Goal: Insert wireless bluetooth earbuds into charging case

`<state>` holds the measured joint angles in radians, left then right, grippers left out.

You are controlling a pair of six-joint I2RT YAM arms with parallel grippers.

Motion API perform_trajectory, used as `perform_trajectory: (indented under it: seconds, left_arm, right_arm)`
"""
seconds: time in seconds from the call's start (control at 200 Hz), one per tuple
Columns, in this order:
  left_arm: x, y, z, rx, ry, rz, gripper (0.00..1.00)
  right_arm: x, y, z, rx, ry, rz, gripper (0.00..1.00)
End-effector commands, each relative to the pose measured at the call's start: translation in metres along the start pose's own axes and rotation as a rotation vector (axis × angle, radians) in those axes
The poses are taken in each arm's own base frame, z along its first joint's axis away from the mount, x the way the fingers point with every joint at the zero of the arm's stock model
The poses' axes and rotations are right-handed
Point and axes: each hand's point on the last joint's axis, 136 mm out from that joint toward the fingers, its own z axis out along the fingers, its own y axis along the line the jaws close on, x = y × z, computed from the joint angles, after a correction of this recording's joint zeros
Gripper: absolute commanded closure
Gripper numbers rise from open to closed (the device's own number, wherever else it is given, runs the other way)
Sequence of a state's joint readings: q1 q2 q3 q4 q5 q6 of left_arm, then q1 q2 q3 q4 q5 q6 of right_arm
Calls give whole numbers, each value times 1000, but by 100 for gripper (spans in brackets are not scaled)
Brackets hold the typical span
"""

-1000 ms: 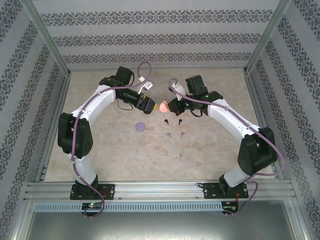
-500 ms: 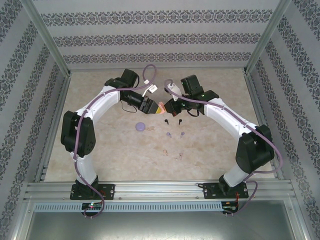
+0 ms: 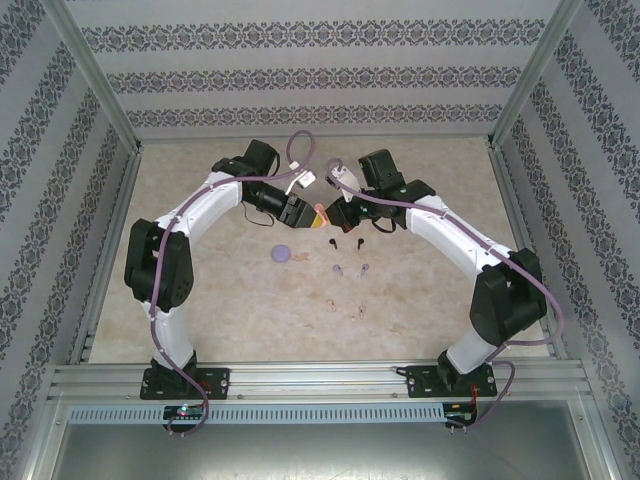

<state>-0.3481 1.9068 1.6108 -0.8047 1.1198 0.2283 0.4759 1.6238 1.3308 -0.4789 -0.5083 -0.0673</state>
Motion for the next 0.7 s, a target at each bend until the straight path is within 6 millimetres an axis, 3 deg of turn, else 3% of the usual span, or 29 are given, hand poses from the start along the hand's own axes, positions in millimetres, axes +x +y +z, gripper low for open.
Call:
perform_trajectory:
  seconds: [0.0, 0.22, 0.45, 0.57, 0.694]
  left_arm:
    - [-2, -10, 3, 41, 5, 31, 51]
    - [-3, -9, 4, 47, 2, 30, 62]
    - [-3, -10, 4, 58, -1, 29, 83]
    - [-4, -9, 4, 53, -13, 33, 100]
    - [-8, -6, -1, 0, -46, 51, 100]
  right_arm:
    - [-10, 4, 1, -7, -16, -21, 100]
    - [-9, 4, 2, -5, -14, -20, 100]
    - [-15, 3, -4, 8, -35, -15, 100]
    - [-21, -2, -15, 56, -63, 4, 81]
    - [-22, -6, -43, 97, -112, 45, 64]
